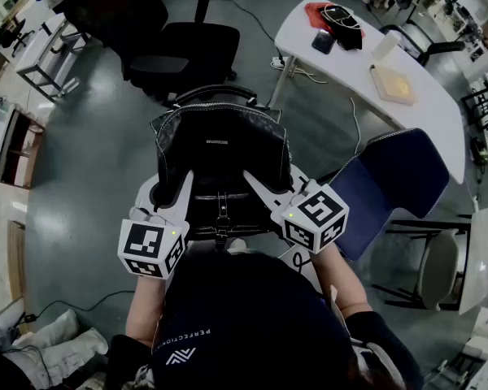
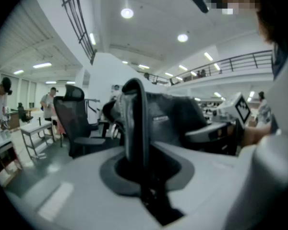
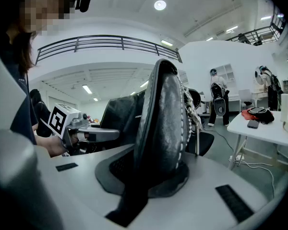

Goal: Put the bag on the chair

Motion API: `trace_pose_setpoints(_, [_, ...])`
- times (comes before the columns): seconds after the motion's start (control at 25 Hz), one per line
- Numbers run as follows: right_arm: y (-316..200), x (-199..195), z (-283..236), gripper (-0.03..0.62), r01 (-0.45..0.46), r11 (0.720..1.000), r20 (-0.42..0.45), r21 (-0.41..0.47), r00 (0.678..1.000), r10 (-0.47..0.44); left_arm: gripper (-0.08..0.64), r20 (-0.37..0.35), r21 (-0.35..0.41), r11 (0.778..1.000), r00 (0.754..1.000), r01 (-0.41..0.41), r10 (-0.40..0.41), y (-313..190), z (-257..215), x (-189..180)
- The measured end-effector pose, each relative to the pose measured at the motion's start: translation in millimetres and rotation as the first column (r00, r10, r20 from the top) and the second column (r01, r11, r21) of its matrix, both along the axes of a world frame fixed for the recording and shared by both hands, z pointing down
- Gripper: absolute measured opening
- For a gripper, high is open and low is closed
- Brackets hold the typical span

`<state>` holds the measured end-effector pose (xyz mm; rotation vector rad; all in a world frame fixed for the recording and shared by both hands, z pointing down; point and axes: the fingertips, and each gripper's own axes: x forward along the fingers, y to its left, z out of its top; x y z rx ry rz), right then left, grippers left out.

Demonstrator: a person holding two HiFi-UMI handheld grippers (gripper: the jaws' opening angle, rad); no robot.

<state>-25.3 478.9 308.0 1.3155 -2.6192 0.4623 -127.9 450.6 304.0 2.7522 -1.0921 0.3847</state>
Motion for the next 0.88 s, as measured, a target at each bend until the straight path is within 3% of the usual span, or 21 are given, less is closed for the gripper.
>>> trace_pose_setpoints(0.52, [4,20,13,0.055,-0.027,0.999,0.04,-0.046,0.999,0.029,0.06,0.038,-0.019,1.0,0.999,-0.015,0.016,4,9,19])
trace_pose_setpoints(0.88, [-33,20,26,0.058,-0.051,0.995,0.027,-0.085,0.998,0.053,0.06,0.033,-0.052,0.998,0.999,-0.032,0.034,-35,24,20])
